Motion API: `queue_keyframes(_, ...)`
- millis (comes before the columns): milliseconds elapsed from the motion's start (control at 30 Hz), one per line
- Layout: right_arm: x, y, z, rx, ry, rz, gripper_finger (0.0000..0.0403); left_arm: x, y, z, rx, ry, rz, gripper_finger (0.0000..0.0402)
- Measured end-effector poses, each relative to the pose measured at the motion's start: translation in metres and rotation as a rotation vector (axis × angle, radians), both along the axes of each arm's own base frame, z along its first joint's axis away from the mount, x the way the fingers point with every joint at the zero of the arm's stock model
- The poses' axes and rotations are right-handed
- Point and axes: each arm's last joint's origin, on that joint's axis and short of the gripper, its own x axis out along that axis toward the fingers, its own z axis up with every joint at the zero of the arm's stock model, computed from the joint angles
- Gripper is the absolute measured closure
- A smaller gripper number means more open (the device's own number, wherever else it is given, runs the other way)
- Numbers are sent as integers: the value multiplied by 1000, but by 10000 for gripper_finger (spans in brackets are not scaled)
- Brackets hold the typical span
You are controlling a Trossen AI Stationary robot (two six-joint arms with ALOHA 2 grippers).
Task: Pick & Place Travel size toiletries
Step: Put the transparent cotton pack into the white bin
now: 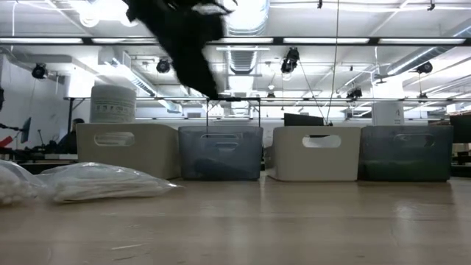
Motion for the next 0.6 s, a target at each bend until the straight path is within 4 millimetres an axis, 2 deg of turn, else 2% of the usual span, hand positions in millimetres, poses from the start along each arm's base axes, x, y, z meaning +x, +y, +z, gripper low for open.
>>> queue_keyframes(67, 0, 1, -3, 25, 28, 11, 53, -27, -18, 6, -34, 69, -131, 178)
queue_keyframes(167, 1, 2, -8, 50, 60, 16, 58, -66, -41, 0, -58, 201, -228, 179)
queue_keyframes(300, 1, 3, -12, 59, 74, 13, 58, -111, -70, -12, -113, 224, -472, 179)
queue_keyframes(400, 1, 3, -13, 60, 79, 17, 47, -132, -88, -28, -176, 206, -559, 179)
queue_keyframes(600, 2, 5, -16, 118, 124, 49, 34, -164, -120, -62, -312, 323, -509, 179)
